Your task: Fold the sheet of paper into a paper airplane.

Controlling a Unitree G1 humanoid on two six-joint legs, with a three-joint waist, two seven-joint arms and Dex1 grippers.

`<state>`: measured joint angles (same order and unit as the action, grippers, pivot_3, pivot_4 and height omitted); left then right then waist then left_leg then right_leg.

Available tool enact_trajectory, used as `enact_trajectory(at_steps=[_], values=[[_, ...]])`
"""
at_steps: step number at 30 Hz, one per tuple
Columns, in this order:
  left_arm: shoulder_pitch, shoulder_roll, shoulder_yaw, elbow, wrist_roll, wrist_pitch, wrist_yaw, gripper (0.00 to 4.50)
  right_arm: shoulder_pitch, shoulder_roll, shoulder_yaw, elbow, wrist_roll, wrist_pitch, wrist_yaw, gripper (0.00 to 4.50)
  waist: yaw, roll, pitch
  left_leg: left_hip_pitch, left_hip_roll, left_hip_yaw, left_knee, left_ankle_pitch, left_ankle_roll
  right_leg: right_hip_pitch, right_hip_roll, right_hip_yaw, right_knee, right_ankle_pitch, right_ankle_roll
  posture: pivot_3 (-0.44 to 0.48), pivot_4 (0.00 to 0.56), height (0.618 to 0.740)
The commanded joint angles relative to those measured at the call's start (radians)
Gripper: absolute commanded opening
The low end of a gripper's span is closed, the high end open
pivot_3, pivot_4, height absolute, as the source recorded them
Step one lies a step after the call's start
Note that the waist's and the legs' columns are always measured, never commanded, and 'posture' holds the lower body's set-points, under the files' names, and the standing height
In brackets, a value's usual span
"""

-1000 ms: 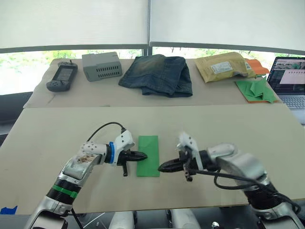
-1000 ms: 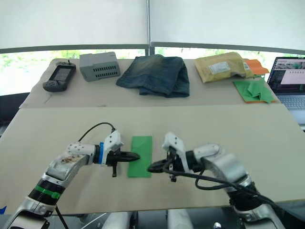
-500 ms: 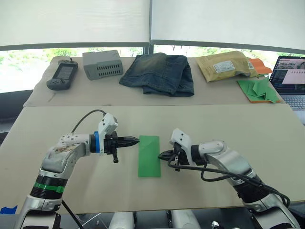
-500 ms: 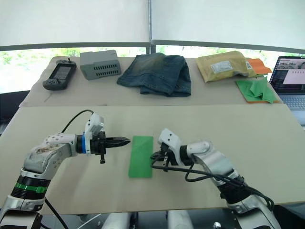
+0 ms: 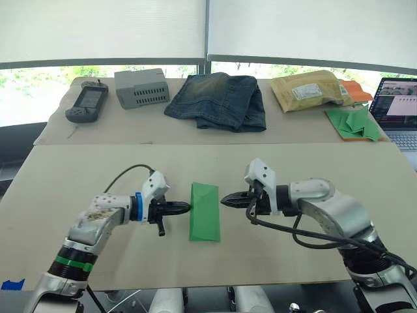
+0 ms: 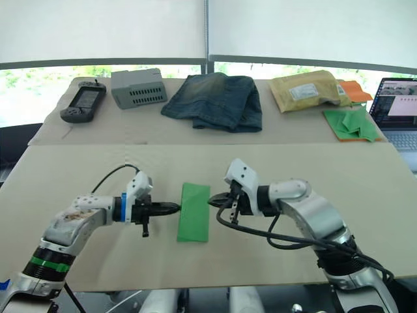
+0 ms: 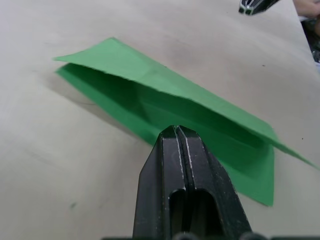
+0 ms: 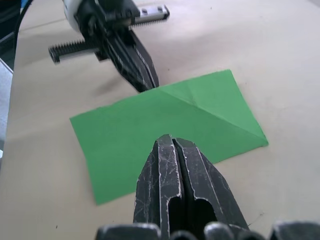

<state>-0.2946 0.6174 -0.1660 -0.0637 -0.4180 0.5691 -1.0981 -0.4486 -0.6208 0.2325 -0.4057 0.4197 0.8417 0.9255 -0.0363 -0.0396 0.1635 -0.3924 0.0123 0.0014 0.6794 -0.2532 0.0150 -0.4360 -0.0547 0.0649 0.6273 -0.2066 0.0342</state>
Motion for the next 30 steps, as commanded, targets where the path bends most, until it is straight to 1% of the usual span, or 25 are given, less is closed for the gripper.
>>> enact_trajectory(at_steps=[1,6,9,12,16,22,27,30], values=[[-0.026,-0.021,-0.011,-0.012,0.001,-0.019,-0.007,0.0,-0.011,-0.01,-0.042,-0.063,0.041,0.03,-0.017,0.03,0.0,0.0,0.0,0.0,0.0,0.0,0.0,0.0,0.0,0.0,0.0,0.0,0.0,0.0,-0.001,0.0,0.15,0.728],[-0.051,-0.056,-0.041,0.006,0.012,-0.021,-0.017,0.0,-0.009,-0.017,-0.055,-0.097,0.058,0.057,-0.046,0.03,0.0,0.0,0.0,0.0,0.0,0.0,0.0,0.0,0.0,0.0,0.0,0.0,0.0,0.0,0.0,0.0,0.15,0.728],[-0.06,-0.092,-0.07,0.035,0.017,-0.022,-0.022,0.0,-0.017,-0.029,-0.04,-0.115,0.041,0.056,-0.062,0.03,0.0,0.0,0.0,0.0,0.0,0.001,0.001,0.0,0.0,0.0,0.0,0.0,0.0,0.0,0.001,0.0,0.15,0.728],[-0.068,-0.105,-0.096,0.078,0.052,-0.043,-0.028,0.0,-0.025,-0.032,-0.021,-0.131,0.029,0.052,-0.08,0.03,-0.002,0.0,0.0,0.0,-0.001,0.001,0.001,0.0,0.0,0.0,0.0,0.0,0.0,0.0,0.001,0.0,0.15,0.728],[-0.098,-0.142,-0.104,0.125,0.06,-0.055,-0.027,0.0,-0.031,-0.022,0.0,-0.162,0.022,0.059,-0.112,0.03,0.0,0.0,0.0,0.0,-0.001,0.001,0.001,0.0,0.0,0.0,0.001,0.0,0.001,0.0,0.001,0.0,0.15,0.728],[-0.142,-0.186,-0.131,0.165,0.075,-0.067,-0.051,0.0,-0.035,-0.02,-0.026,-0.175,0.042,0.091,-0.152,0.03,0.007,0.0,0.0,0.0,-0.001,0.001,0.002,0.0,0.0,0.001,0.0,0.0,0.001,-0.001,0.003,0.0,0.15,0.728],[-0.172,-0.215,-0.147,0.185,0.084,-0.068,-0.064,0.0,-0.026,-0.031,-0.057,-0.187,0.056,0.111,-0.172,0.03,0.018,0.0,0.0,0.0,-0.003,0.001,0.002,0.0,0.0,0.0,0.0,0.001,0.001,0.001,0.0,0.0,0.15,0.728],[-0.185,-0.237,-0.177,0.204,0.109,-0.06,-0.057,0.0,-0.033,-0.042,-0.086,-0.206,0.069,0.132,-0.18,0.03,0.021,0.0,0.0,-0.001,-0.005,0.001,0.002,0.0,0.0,0.0,0.0,0.001,0.001,0.001,0.0,0.0,0.15,0.728]])
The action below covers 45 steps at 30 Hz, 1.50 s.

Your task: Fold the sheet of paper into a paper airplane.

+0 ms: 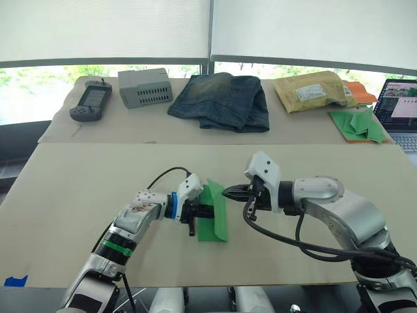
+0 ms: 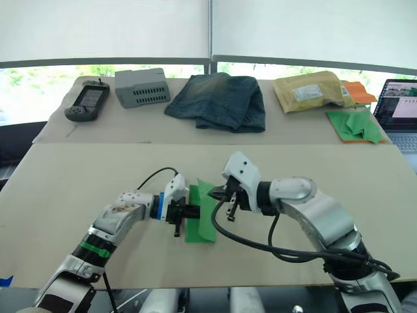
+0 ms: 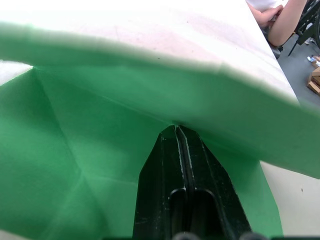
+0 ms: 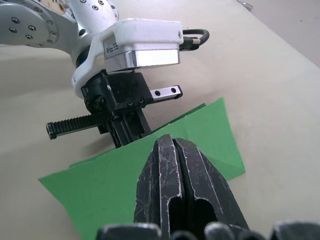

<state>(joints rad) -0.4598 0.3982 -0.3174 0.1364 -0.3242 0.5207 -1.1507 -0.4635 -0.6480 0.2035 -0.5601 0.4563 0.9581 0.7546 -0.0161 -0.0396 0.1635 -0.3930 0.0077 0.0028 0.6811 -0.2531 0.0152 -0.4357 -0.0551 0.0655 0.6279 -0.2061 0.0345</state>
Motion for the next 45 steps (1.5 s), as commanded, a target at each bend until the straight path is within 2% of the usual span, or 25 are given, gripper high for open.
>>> enact_trajectory(at_steps=[1,7,13,15,24,26,27,29,33,39,45], values=[[-0.022,-0.025,-0.033,0.006,0.021,-0.006,-0.001,0.0,-0.021,-0.018,-0.066,-0.06,0.04,0.025,-0.01,0.03,0.001,0.0,0.0,0.0,0.0,0.0,0.0,0.0,0.0,0.0,0.0,0.0,0.0,0.0,0.0,0.0,0.15,0.728],[-0.061,-0.074,-0.069,0.041,0.05,0.015,0.015,0.0,-0.047,-0.032,-0.042,-0.152,0.092,0.108,-0.016,0.03,0.004,0.0,0.0,0.0,-0.001,0.0,0.0,0.0,0.0,0.0,0.0,0.0,0.0,0.0,0.001,0.0,0.15,0.728],[-0.074,-0.081,-0.068,0.055,0.057,0.013,0.004,0.0,-0.036,-0.015,-0.007,-0.17,0.076,0.162,-0.095,0.03,0.003,0.0,0.0,0.0,-0.002,-0.001,0.001,0.0,0.0,0.002,-0.001,0.0,-0.001,-0.001,0.003,0.0,0.15,0.728],[-0.076,-0.083,-0.068,0.058,0.056,0.013,0.002,0.0,-0.033,0.001,-0.021,-0.18,0.092,0.191,-0.122,0.47,0.003,0.0,0.0,0.0,-0.001,-0.001,0.001,0.0,0.0,0.002,-0.001,0.0,-0.001,-0.001,0.003,0.0,0.15,0.728],[-0.087,-0.105,-0.078,0.071,0.06,0.017,0.0,0.0,-0.071,-0.118,0.11,-0.186,0.014,0.226,-0.147,3.6,0.003,0.0,0.0,0.001,-0.003,-0.002,0.001,0.0,0.0,0.002,-0.003,0.0,-0.001,-0.001,0.004,0.0,0.15,0.728],[-0.089,-0.105,-0.078,0.075,0.061,0.015,-0.004,0.0,-0.08,-0.104,0.11,-0.187,0.023,0.225,-0.147,4.23,0.004,0.0,0.0,0.001,-0.003,-0.002,0.001,0.0,0.0,0.002,-0.003,0.0,-0.001,-0.001,0.004,0.0,0.15,0.728],[-0.09,-0.105,-0.078,0.077,0.061,0.014,-0.005,0.0,-0.085,-0.101,0.111,-0.192,0.029,0.224,-0.142,4.23,0.003,0.0,0.0,0.001,-0.003,-0.002,0.001,0.0,0.0,0.002,-0.003,0.0,-0.001,-0.002,0.005,0.0,0.15,0.728],[-0.091,-0.103,-0.078,0.081,0.065,0.009,-0.006,0.0,-0.09,-0.101,0.107,-0.205,0.049,0.233,-0.131,3.63,0.004,0.0,0.0,0.001,-0.003,-0.002,0.001,0.0,0.0,0.002,-0.003,0.0,-0.001,-0.002,0.005,0.0,0.15,0.728],[-0.092,-0.104,-0.075,0.087,0.067,0.004,-0.005,0.0,-0.093,-0.118,0.119,-0.207,0.049,0.234,-0.117,2.21,0.004,0.0,0.0,0.0,-0.003,-0.002,0.001,0.0,0.0,0.002,-0.003,0.0,-0.001,-0.001,0.005,0.0,0.15,0.728],[-0.09,-0.106,-0.074,0.085,0.068,0.0,-0.002,0.0,-0.066,-0.211,0.205,-0.167,-0.026,0.207,-0.102,0.1,0.004,0.0,0.0,0.0,-0.004,-0.002,0.001,0.0,0.0,0.002,-0.004,0.0,-0.001,-0.001,0.005,0.0,0.15,0.728],[-0.08,-0.1,-0.068,0.072,0.068,0.003,-0.002,0.0,-0.025,-0.266,0.179,-0.139,-0.05,0.196,-0.09,0.04,0.004,0.0,0.0,0.0,-0.004,-0.002,0.002,0.0,0.0,0.002,-0.004,0.0,-0.001,-0.002,0.005,0.0,0.15,0.728]])
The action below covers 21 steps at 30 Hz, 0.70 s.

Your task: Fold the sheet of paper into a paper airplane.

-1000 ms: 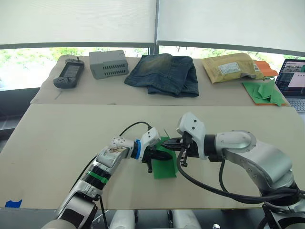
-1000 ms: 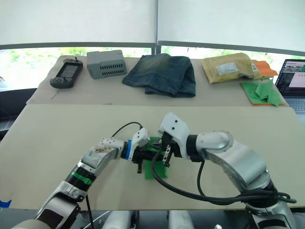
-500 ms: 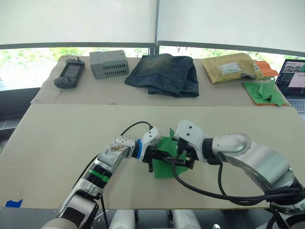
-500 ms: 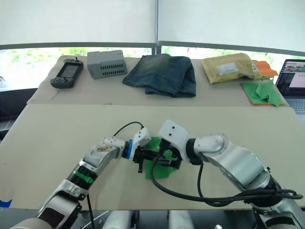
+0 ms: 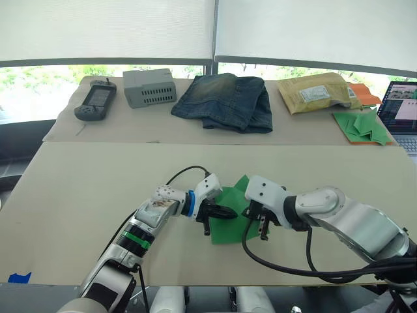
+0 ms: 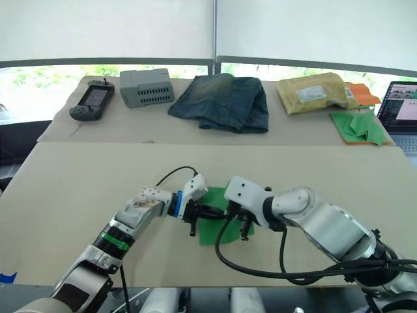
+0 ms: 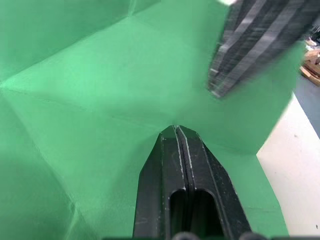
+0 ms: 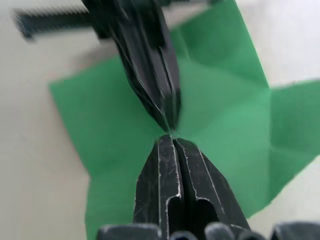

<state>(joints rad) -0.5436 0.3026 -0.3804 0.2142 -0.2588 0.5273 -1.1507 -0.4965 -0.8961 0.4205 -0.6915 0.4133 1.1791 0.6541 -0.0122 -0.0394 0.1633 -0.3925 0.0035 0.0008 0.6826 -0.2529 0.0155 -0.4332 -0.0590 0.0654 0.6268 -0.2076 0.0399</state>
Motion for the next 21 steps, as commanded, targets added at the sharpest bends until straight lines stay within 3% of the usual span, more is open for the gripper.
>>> enact_trajectory(at_steps=[1,6,14,21], values=[[0.006,-0.002,-0.004,-0.008,0.002,-0.004,-0.003,0.0,0.016,-0.022,-0.047,-0.006,-0.007,-0.025,0.013,0.04,0.0,0.0,0.0,0.0,0.0,0.0,0.0,0.0,0.0,0.0,0.0,0.0,0.0,0.0,0.0,0.0,0.15,0.728],[0.009,0.015,0.006,-0.016,0.001,-0.01,-0.008,0.0,0.077,-0.032,-0.071,0.021,-0.024,-0.059,0.013,0.04,-0.001,0.0,0.0,0.0,0.0,0.0,0.0,0.0,0.0,0.0,0.0,0.0,0.0,0.0,0.0,0.0,0.15,0.728],[0.022,0.035,0.035,-0.05,-0.013,-0.01,-0.002,0.0,0.183,0.048,-0.04,0.152,-0.094,-0.178,-0.013,0.04,-0.01,0.0,0.0,0.003,0.002,0.001,0.0,0.0,0.0,0.002,0.002,0.0,0.0,0.0,0.0,0.0,0.15,0.728],[0.046,0.041,0.052,-0.128,-0.041,0.041,0.025,0.0,0.241,0.089,-0.065,0.165,-0.108,-0.179,-0.031,0.04,-0.012,0.0,0.0,0.008,0.005,0.001,-0.001,0.0,0.0,0.009,0.004,0.0,-0.001,0.0,0.0,0.0,0.15,0.728]])
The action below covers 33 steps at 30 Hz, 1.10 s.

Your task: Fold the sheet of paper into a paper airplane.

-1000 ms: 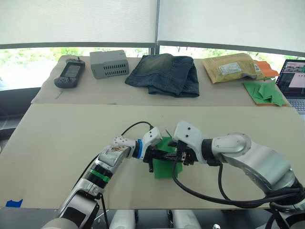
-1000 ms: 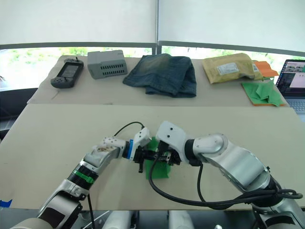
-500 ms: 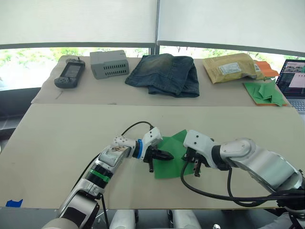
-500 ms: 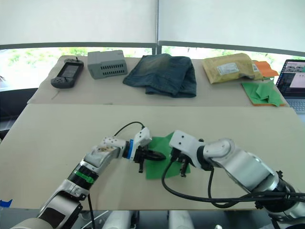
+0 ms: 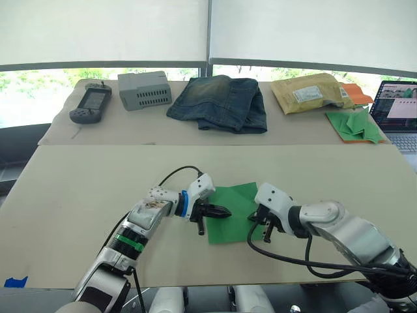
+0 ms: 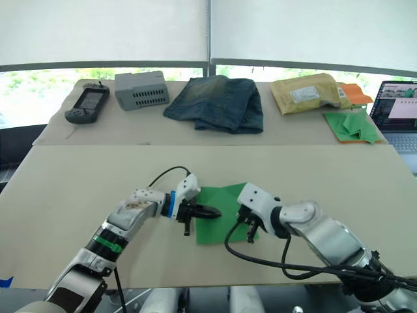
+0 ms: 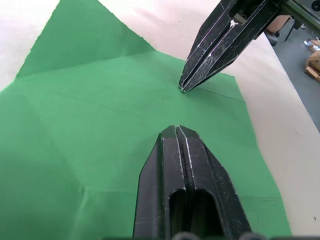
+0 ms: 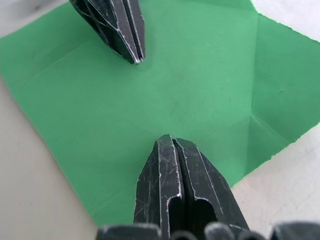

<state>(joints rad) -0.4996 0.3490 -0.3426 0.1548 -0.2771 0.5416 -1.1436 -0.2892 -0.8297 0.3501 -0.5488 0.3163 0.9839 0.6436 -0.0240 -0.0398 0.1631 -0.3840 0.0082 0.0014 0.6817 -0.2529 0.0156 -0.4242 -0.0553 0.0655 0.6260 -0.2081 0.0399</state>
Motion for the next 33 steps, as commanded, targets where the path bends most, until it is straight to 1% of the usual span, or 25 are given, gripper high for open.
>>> enact_trajectory(at_steps=[1,4,9,13,17,20,23,26,28,30,32,33], values=[[0.004,-0.01,0.016,-0.079,-0.025,0.047,0.032,0.0,0.044,0.041,-0.016,0.016,-0.003,0.031,-0.034,0.04,0.0,-0.001,0.0,0.0,0.0,0.0,0.0,0.0,0.0,0.0,0.0,0.0,0.0,0.0,0.0,0.0,0.15,0.728],[0.008,-0.018,0.017,-0.113,-0.015,0.11,0.093,0.0,0.076,0.114,-0.092,-0.013,0.027,0.099,-0.084,0.04,-0.003,-0.002,-0.001,0.0,0.001,0.0,0.0,0.0,0.0,0.0,0.001,0.0,0.0,0.0,0.0,0.0,0.15,0.728],[0.036,-0.007,0.0,-0.19,-0.002,0.201,0.172,0.0,0.104,0.183,-0.163,-0.071,0.056,0.172,-0.123,0.04,-0.008,-0.002,-0.001,0.0,0.004,-0.001,0.0,0.0,0.0,0.0,0.002,0.0,0.0,0.0,0.0,0.0,0.15,0.728],[0.064,0.006,-0.011,-0.244,0.006,0.255,0.227,0.0,0.102,0.191,-0.199,-0.093,0.073,0.2,-0.134,0.04,-0.006,-0.002,-0.001,-0.001,0.004,-0.001,-0.001,0.0,0.0,-0.001,0.001,0.0,0.0,0.0,0.0,0.0,0.15,0.728],[0.091,0.012,-0.031,-0.275,0.018,0.281,0.276,0.0,0.091,0.198,-0.209,-0.103,0.079,0.199,-0.141,0.04,-0.002,-0.002,-0.001,-0.001,0.003,-0.001,-0.001,0.0,0.0,-0.001,0.001,0.0,-0.001,0.0,0.0,0.0,0.15,0.728],[0.108,0.006,-0.046,-0.282,0.011,0.304,0.296,0.0,0.078,0.206,-0.237,-0.105,0.084,0.161,-0.139,0.04,0.0,-0.002,-0.001,-0.001,0.003,-0.001,-0.001,0.0,0.0,-0.001,0.001,0.0,-0.001,0.0,0.0,0.0,0.15,0.728],[0.106,0.012,-0.046,-0.282,0.005,0.301,0.3,0.0,0.073,0.236,-0.315,-0.08,0.083,0.112,-0.164,0.04,0.004,-0.002,-0.001,-0.001,0.003,0.0,-0.001,0.0,0.0,-0.001,0.001,0.0,-0.001,0.0,0.0,0.0,0.15,0.728],[0.101,0.018,-0.049,-0.28,0.004,0.296,0.3,0.0,0.067,0.283,-0.416,-0.056,0.114,0.087,-0.178,0.93,0.006,-0.002,-0.001,-0.001,0.003,0.0,-0.001,0.0,0.0,-0.001,0.001,0.0,-0.001,0.0,0.0,0.0,0.15,0.728],[0.102,0.021,-0.052,-0.281,0.003,0.295,0.299,0.0,0.056,0.307,-0.47,-0.049,0.141,0.093,-0.181,1.64,0.007,-0.002,-0.001,-0.001,0.003,0.001,-0.001,0.0,0.0,-0.001,0.001,0.0,-0.001,0.0,0.0,0.0,0.15,0.728],[0.1,0.023,-0.053,-0.279,0.002,0.294,0.298,0.0,0.043,0.317,-0.492,-0.035,0.139,0.089,-0.192,2.41,0.007,-0.002,-0.001,-0.001,0.003,0.001,-0.002,0.0,0.0,-0.001,0.001,0.0,-0.002,0.0,0.0,0.0,0.15,0.728],[0.095,0.024,-0.054,-0.276,0.003,0.29,0.297,0.0,0.04,0.312,-0.487,-0.019,0.138,0.082,-0.188,3.05,0.007,-0.002,-0.001,-0.001,0.003,0.001,-0.002,0.0,0.0,-0.001,0.001,0.0,-0.001,0.0,0.0,0.0,0.15,0.728],[0.093,0.025,-0.055,-0.275,0.004,0.288,0.296,0.0,0.04,0.314,-0.482,-0.007,0.143,0.078,-0.183,3.05,0.007,-0.002,-0.001,-0.001,0.003,0.001,-0.002,0.0,0.0,-0.001,0.001,0.0,-0.001,0.0,0.0,0.0,0.15,0.728]])
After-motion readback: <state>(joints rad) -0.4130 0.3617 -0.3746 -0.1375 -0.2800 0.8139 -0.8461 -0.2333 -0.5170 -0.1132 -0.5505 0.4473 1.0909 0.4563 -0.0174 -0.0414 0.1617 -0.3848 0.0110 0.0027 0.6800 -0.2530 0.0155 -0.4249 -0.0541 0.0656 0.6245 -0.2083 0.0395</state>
